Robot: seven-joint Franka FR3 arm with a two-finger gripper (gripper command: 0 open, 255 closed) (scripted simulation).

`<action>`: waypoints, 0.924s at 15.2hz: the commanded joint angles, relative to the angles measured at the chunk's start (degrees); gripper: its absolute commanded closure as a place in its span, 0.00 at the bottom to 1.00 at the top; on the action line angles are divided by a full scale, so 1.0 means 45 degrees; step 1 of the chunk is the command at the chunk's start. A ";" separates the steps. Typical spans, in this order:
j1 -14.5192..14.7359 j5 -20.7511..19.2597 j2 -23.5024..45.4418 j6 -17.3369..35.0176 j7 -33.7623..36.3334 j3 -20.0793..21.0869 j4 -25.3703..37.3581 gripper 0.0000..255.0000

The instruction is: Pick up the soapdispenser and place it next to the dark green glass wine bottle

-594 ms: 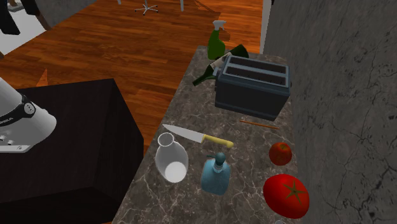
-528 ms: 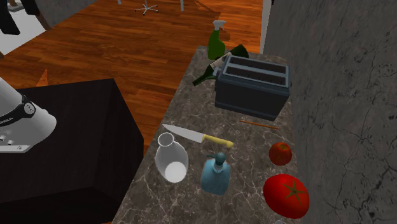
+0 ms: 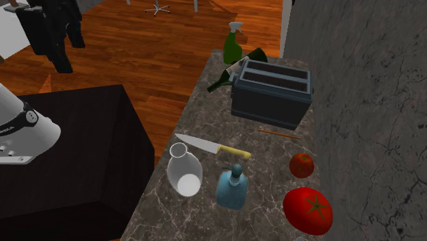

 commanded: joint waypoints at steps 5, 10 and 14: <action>-0.0088 -0.0161 0.2666 0.2361 -0.0707 -0.0731 0.0689 0.00; -0.0150 0.0054 0.5028 0.3904 -0.1401 -0.1230 0.1790 0.00; -0.0258 0.0460 0.6972 0.4871 -0.2033 -0.1499 0.2966 0.00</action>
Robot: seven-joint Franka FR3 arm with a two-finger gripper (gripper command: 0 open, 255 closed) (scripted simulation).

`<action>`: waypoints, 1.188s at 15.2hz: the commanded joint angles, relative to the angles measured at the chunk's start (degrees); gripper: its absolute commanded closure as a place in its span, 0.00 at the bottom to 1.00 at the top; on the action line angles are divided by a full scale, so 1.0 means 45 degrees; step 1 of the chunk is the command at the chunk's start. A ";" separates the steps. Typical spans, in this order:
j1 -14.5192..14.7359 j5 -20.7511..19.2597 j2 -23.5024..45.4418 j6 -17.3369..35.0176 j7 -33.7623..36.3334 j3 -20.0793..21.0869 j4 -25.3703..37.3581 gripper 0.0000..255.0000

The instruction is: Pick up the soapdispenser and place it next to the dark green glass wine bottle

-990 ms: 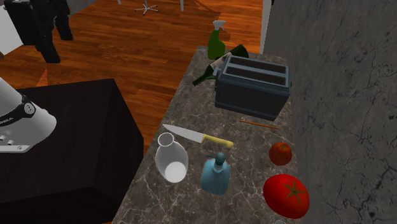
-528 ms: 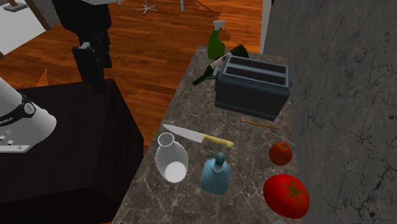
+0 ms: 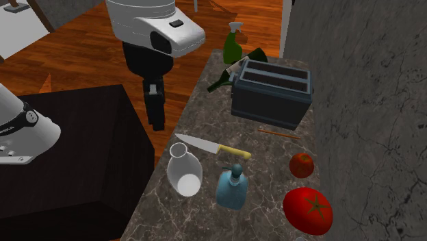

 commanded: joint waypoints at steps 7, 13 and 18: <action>-0.0505 0.1084 0.3893 0.1404 -0.1309 -0.0186 0.2846 0.00; -0.1160 0.1885 0.6880 0.1576 -0.2079 0.0043 0.5906 0.00; -0.1592 0.2236 0.8676 0.1497 -0.2386 0.0235 0.7926 0.00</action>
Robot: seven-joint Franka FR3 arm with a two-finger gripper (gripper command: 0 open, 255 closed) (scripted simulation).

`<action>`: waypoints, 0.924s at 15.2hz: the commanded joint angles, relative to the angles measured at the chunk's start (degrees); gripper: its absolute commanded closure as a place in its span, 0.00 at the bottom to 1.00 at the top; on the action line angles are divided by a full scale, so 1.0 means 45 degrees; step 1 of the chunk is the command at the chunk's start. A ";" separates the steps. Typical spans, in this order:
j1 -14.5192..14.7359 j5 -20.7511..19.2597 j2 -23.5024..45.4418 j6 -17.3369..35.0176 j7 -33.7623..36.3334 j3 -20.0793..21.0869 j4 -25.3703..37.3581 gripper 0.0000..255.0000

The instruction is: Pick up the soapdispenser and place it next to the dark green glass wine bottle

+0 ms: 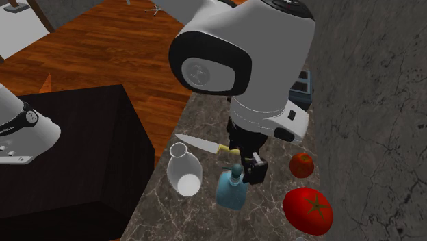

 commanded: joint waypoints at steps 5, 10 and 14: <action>-0.0150 0.0124 0.0649 0.0675 -0.0107 0.0079 -0.0005 0.00; -0.0178 0.0151 0.0803 0.0863 -0.0123 0.0098 -0.0040 0.00; -0.0178 0.0151 0.0801 0.0862 -0.0123 0.0098 -0.0041 0.00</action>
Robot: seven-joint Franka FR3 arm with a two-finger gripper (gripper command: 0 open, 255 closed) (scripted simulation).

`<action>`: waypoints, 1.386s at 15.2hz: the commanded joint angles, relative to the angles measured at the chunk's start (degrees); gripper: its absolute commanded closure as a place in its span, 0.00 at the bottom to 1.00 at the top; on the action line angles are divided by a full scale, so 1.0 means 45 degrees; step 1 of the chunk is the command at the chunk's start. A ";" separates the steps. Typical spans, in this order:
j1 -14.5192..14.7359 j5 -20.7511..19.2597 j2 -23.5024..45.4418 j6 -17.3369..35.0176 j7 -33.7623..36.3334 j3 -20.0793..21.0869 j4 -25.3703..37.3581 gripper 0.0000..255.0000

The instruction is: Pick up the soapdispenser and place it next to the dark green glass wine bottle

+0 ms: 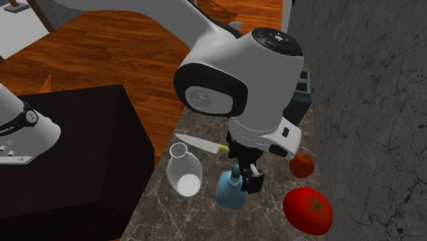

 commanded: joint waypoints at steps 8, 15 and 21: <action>0.0000 0.0000 0.0001 0.0000 0.0000 0.0000 0.0001 1.00; 0.0051 -0.0084 -0.0504 -0.0579 -0.0001 -0.0071 0.0081 1.00; 0.0103 -0.0181 -0.1050 -0.1315 -0.0005 -0.0147 0.0279 1.00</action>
